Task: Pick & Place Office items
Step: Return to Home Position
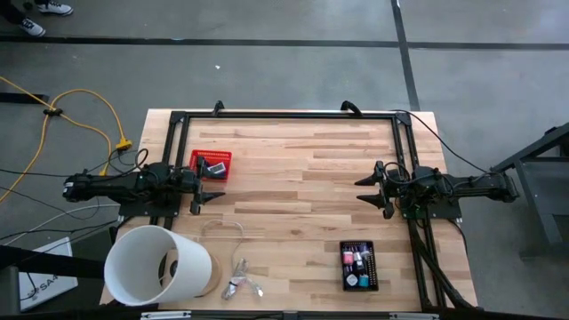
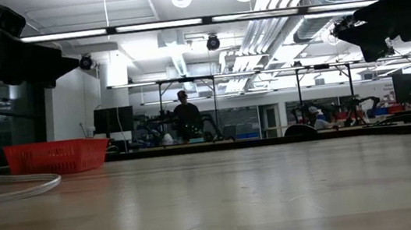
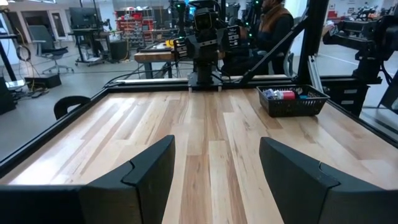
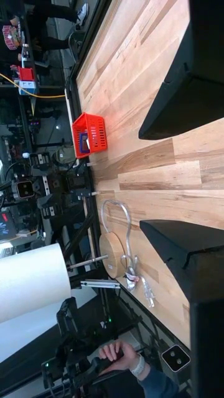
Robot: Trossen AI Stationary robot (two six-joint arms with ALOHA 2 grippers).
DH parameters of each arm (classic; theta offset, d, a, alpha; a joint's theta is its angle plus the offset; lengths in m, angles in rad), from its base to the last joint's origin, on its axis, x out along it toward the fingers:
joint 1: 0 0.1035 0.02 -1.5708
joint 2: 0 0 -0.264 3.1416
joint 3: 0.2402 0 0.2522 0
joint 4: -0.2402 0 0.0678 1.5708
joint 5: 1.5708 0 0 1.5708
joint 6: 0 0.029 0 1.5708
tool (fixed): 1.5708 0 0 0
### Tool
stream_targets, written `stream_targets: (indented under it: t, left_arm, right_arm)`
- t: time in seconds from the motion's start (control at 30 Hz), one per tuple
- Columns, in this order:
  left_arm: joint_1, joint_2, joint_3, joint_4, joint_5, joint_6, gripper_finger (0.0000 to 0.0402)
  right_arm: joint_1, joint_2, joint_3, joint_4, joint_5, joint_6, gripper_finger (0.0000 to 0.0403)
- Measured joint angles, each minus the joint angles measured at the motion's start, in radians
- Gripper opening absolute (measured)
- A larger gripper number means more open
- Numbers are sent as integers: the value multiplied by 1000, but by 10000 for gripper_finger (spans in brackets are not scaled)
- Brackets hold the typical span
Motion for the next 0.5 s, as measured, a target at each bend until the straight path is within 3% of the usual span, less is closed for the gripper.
stream_targets:
  t: [0.5]
  left_arm:
    - [0,0,-1,20,0,-1,227]
  right_arm:
    - [0,0,0,0,0,0,208]
